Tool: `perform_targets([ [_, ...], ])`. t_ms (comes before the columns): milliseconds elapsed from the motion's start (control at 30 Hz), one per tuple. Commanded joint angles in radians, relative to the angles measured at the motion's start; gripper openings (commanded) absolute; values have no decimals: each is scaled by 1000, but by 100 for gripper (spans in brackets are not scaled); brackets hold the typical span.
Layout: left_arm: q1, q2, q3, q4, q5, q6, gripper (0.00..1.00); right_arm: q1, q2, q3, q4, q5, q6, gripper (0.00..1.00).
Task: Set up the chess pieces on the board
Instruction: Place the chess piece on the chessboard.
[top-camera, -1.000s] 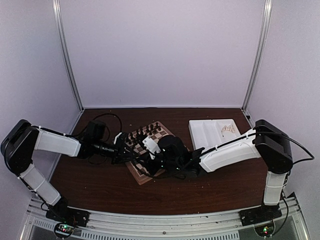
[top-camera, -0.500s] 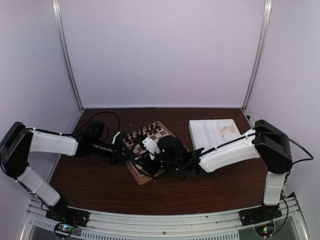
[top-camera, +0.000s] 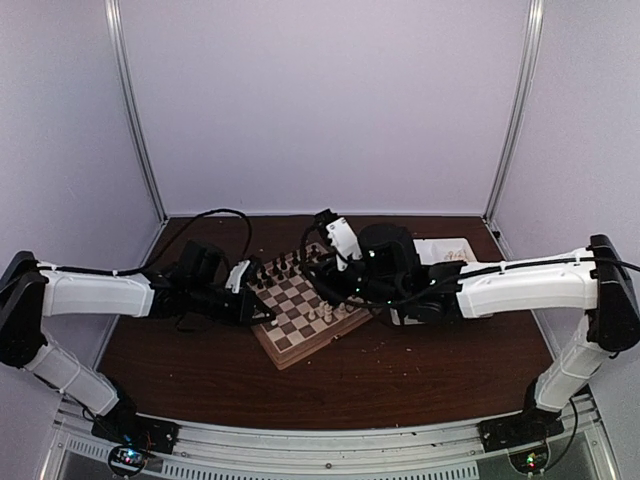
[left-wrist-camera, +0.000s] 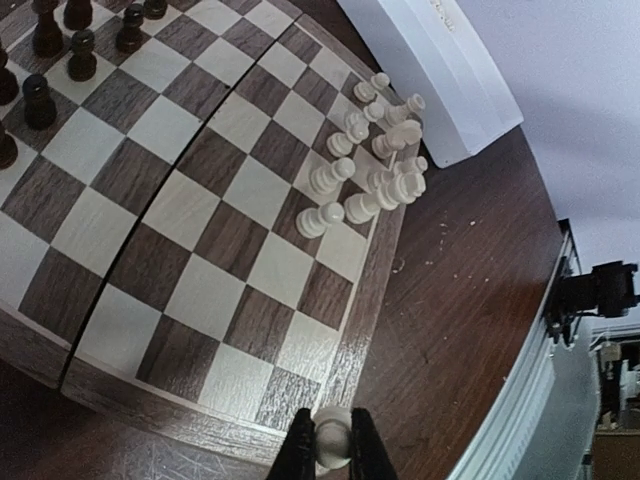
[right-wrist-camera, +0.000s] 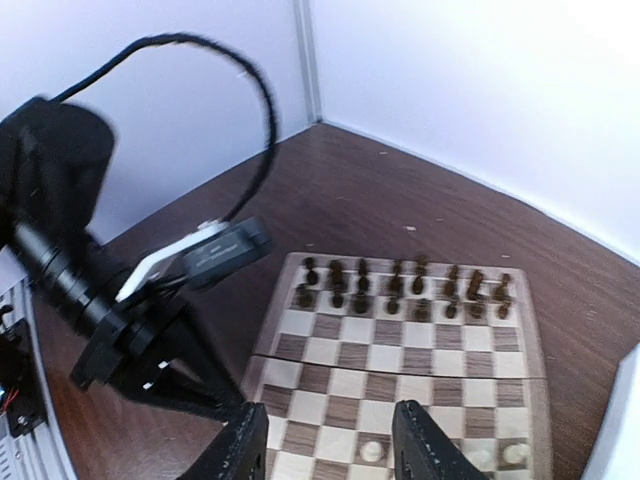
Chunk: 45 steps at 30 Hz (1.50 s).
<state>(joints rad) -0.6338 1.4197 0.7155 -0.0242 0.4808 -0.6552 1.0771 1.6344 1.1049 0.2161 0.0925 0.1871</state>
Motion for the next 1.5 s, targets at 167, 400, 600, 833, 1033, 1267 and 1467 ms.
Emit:
perform_targets([
  [167,-138,69,36,172,-350,278,0,-135,-278,-119,-265,347,-41,53],
  [400,-162,168,25,311,-369,424,0,-213,-440,-194,-351,429,-51,53],
  [600,-172,235,54,344,-362,483,0,-251,-510,-228,-378,440,-59,58],
  [833,-208,299,127,266,-393,542,0,-255,-515,-250,-385,439,-53,58],
  [1033,-214,326,140,261,-419,545,0,-257,-514,-250,-381,437,-62,57],
  [1267,-220,334,138,250,-455,551,0,-262,-511,-250,-381,438,-69,58],
  [1467,-220,342,167,191,-457,560,3,-266,-503,-252,-376,436,-64,58],
])
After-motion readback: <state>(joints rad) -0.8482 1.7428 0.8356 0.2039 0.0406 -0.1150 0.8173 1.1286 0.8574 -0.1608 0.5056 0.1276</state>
